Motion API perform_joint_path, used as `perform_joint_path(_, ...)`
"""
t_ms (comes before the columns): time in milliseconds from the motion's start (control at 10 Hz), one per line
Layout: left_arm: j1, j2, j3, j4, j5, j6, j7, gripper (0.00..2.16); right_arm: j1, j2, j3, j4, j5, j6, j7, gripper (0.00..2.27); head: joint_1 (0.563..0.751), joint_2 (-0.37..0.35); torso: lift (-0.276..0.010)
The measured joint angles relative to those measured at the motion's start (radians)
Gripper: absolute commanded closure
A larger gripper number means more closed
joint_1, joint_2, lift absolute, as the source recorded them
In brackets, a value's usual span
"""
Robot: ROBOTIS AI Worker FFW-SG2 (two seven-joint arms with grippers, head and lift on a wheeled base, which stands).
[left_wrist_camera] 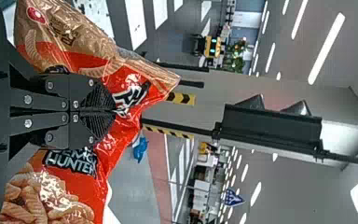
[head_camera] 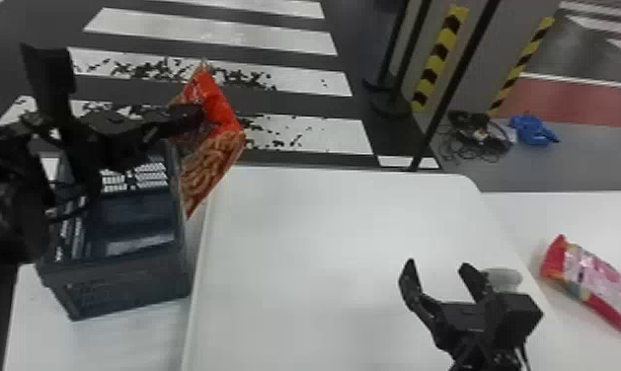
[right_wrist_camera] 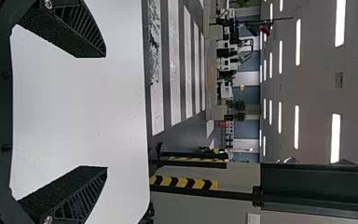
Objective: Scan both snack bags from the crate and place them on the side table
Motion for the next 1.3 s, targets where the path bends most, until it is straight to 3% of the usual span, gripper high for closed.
perform_joint_path(400,-0.012,0.000,-0.167,0.056,-0.056,-0.001,0.023,2.14,0.006,0.000,-0.012,-0.023,-0.010,-0.007,-0.006,0.06,0.695,-0.306,-0.098)
perform_joint_path(900,0.000,0.000,-0.293,0.181,-0.035,-0.052,0.065,2.14,0.013,0.000,-0.027,-0.040,-0.020,-0.013,-0.012,0.06,0.695,-0.350,-0.098)
perform_joint_path(1300,0.012,0.000,-0.456,0.343,-0.018,-0.225,0.145,2.14,0.016,0.000,-0.035,-0.040,-0.029,-0.021,-0.014,0.06,0.695,-0.350,-0.098)
